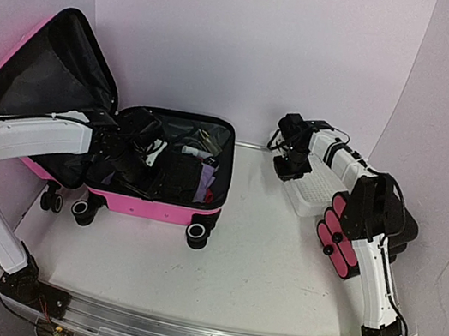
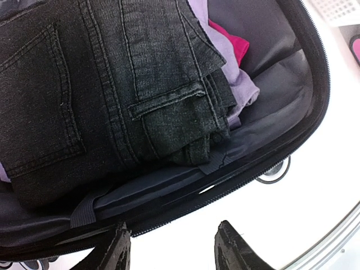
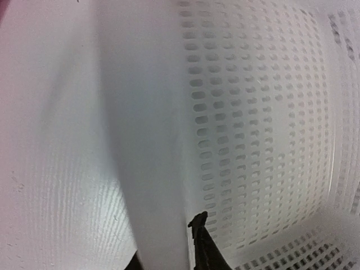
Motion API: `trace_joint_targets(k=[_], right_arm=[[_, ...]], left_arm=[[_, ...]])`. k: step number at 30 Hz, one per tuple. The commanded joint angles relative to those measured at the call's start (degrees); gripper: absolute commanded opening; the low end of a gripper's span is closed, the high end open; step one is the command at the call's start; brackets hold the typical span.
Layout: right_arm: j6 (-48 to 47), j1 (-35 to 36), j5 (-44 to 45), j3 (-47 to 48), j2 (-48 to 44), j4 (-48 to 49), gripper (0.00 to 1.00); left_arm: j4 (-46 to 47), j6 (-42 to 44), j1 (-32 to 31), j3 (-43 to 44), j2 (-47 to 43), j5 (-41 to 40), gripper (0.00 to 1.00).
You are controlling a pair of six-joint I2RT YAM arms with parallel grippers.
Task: Open, take out, and arrange the luggage
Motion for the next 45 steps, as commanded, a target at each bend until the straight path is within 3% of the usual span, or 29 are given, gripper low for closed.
trace_joint_targets(k=[1,3,18,27,32,45], right_arm=[[7.9,1.65,-0.79,5.26,1.87,5.27,0.05],[9.24,2.48,0.04,7.28,2.8,5.79,0.0],[22.1,8.69,-6.44,13.78,5.92,17.3,0.0],[34.27,15.24,-1.28,7.88,-1.41,15.37,0.0],[36.09,17.13,2.62,4.73,-6.5,11.53,0.0],[42.54,20.98,7.62,-25.01,-21.69,12.62,0.0]], left_arm=[[-0.37,-0.37,-0.03,0.78,-3.23,0.91,0.52],[-0.38,-0.56,-0.03,0.52,-3.52,0.91,0.52],[-0.37,-1.31,-0.03,0.77,-3.01,2.6,0.52],[-0.29,-1.3,-0.03,0.93,-2.45,2.76,0.52],[-0.2,-1.4,-0.03,0.85,-2.33,3.28,0.53],[0.17,-0.97,0.09,1.91,-4.09,4.46,0.58]])
